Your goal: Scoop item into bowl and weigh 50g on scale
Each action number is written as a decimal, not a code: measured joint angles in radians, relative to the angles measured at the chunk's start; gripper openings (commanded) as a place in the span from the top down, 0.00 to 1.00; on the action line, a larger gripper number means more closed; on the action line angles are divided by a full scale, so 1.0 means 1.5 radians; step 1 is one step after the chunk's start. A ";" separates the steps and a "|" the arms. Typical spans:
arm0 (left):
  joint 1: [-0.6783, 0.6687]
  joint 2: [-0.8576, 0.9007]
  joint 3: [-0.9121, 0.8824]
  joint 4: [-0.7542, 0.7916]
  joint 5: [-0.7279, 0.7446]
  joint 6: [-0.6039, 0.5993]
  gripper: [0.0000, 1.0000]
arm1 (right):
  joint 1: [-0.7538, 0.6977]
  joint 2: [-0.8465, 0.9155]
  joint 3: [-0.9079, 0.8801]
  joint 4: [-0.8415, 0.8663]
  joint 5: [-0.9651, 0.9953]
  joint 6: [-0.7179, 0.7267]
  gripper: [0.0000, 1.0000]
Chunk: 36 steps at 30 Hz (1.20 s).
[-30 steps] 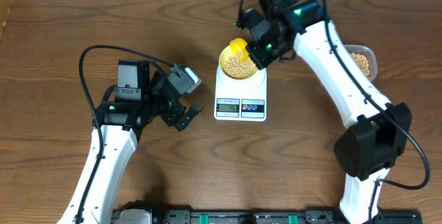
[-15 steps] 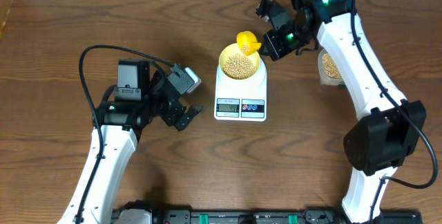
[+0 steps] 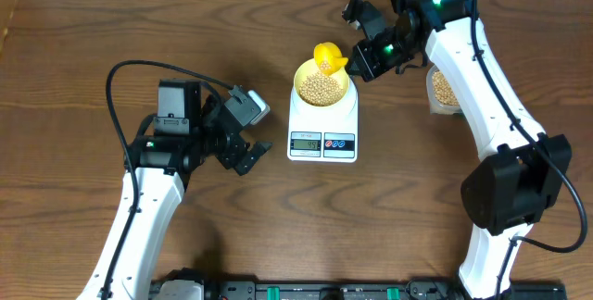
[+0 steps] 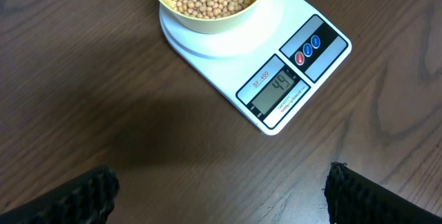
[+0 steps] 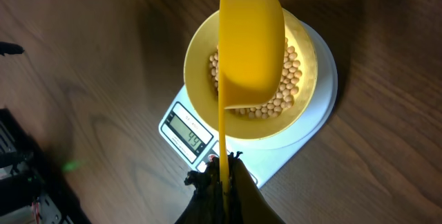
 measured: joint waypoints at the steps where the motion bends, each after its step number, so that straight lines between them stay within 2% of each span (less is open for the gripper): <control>1: 0.000 0.000 0.000 0.000 0.000 0.000 0.02 | 0.000 0.000 0.000 0.000 0.000 0.000 0.99; 23: 0.000 0.000 0.000 0.000 0.000 0.000 0.03 | 0.003 0.000 0.000 -0.003 0.010 -0.013 0.99; 36: 0.000 0.000 0.000 0.000 0.000 0.000 0.02 | 0.071 0.000 0.000 -0.013 0.109 -0.048 0.99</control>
